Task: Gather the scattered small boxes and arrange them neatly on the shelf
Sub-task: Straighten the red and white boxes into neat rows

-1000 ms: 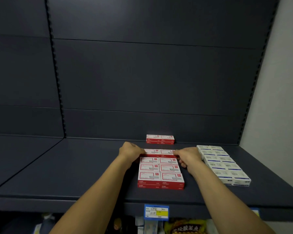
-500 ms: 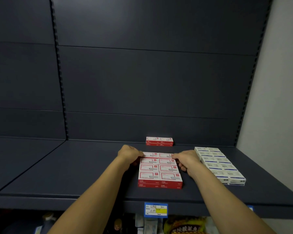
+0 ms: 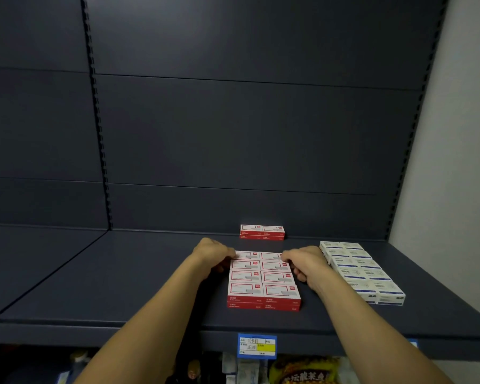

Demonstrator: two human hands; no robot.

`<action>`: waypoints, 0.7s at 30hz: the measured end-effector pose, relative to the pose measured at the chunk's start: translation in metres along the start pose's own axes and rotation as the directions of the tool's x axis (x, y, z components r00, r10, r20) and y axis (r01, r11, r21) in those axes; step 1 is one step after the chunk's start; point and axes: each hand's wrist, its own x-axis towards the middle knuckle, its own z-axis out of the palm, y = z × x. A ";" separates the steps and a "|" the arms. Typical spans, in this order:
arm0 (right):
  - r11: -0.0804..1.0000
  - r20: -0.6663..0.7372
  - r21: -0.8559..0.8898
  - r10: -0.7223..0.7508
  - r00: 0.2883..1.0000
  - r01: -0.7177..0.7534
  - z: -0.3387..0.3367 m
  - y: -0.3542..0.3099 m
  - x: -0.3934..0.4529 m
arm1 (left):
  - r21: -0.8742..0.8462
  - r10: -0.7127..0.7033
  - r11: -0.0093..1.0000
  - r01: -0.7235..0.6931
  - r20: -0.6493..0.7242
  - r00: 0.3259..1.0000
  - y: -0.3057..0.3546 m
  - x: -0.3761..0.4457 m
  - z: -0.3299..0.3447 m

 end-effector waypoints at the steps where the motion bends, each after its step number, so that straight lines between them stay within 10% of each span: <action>1: 1.000 -0.005 0.003 0.000 1.000 0.000 0.000 -0.001 -0.001 | 0.007 -0.001 1.000 0.001 0.005 1.000 0.001 0.000 -0.001; 21: 0.950 -0.299 0.211 -0.163 0.940 0.232 0.013 0.001 0.044 | -0.219 0.122 0.960 -0.174 -0.230 0.965 -0.005 0.046 0.016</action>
